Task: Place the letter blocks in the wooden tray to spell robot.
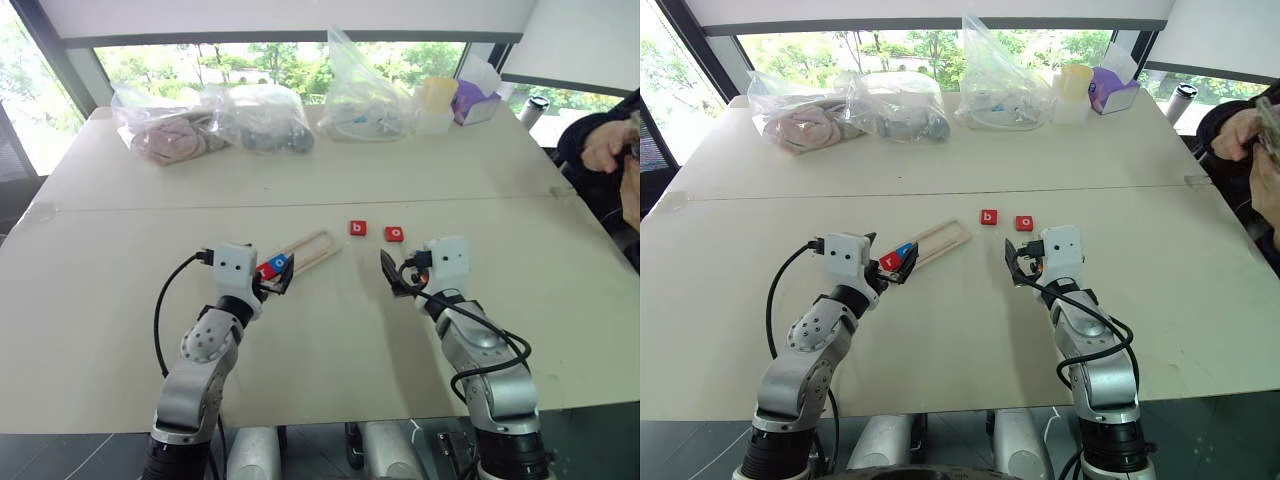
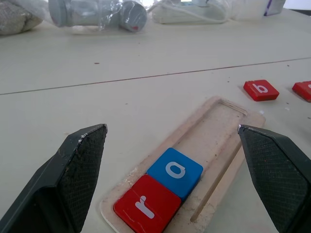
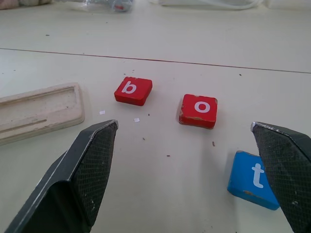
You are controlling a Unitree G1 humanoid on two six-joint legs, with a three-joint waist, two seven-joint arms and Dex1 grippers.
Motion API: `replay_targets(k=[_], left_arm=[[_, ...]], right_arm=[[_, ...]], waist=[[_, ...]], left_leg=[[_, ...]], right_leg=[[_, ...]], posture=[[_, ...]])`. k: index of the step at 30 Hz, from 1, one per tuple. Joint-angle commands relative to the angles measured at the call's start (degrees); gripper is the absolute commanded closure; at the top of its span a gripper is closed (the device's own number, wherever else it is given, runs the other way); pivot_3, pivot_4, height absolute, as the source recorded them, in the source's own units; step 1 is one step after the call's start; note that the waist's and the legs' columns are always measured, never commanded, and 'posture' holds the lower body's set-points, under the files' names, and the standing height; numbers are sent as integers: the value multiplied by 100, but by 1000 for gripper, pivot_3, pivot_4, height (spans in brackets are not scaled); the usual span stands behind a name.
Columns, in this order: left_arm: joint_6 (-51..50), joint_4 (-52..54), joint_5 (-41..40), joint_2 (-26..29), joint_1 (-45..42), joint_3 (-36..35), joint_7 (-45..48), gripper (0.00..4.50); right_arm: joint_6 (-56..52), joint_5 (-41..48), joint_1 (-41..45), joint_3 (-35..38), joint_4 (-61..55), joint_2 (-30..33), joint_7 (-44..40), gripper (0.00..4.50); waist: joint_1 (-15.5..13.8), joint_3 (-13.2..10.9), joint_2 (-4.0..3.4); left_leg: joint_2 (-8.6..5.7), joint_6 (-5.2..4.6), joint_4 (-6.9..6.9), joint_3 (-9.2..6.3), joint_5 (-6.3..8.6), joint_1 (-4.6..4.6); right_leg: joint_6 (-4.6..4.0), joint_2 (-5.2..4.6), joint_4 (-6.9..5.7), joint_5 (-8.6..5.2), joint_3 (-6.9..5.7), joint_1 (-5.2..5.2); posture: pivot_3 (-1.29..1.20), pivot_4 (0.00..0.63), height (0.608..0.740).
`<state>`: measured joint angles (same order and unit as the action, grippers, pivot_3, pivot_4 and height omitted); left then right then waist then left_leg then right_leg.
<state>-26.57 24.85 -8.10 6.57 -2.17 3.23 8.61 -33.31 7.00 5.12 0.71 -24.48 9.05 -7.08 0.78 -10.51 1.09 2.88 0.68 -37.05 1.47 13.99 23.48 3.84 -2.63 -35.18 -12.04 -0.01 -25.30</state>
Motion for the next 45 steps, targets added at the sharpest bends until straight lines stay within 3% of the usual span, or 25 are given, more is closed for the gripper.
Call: replay_targets(k=[1,25,29,34,40,45], left_arm=[[204,114,33,-29,-22,-36,-44,0],[437,115,49,51,74,37,132,0],[534,33,-116,382,-69,-56,565,0],[377,-218,-837,1667,-469,-346,2254,0],[145,-1440,-1560,3018,-1295,-556,4173,0],[560,-2540,-1380,3374,-1855,-245,5160,0]], right_arm=[[86,1,91,65,-117,49,-18,32],[226,18,318,-60,176,118,-279,32],[394,-22,403,-142,261,209,-436,32],[454,344,685,-237,270,772,-1424,32],[224,968,1007,-191,258,1848,-2881,32],[61,1324,1077,-219,61,2346,-3523,32]], waist=[[0,0,0],[2,0,0],[3,-1,-1],[12,-6,-3],[-4,-13,-7],[-7,-14,-5]], left_leg=[[0,0,0,0,0,0],[0,0,1,0,0,1],[0,0,3,0,0,1],[0,0,2,1,0,1],[1,0,6,2,0,3],[0,-1,7,7,0,5]], right_leg=[[0,0,0,0,0,0],[0,0,2,0,0,-1],[-1,1,1,0,-1,-3],[-1,0,2,0,-1,-5],[-2,-1,3,-1,-4,-7],[-3,-3,8,-1,-4,-7]], posture=[[0,150,740],[0,150,740],[0,150,740],[0,150,740],[0,150,740],[0,150,740]])
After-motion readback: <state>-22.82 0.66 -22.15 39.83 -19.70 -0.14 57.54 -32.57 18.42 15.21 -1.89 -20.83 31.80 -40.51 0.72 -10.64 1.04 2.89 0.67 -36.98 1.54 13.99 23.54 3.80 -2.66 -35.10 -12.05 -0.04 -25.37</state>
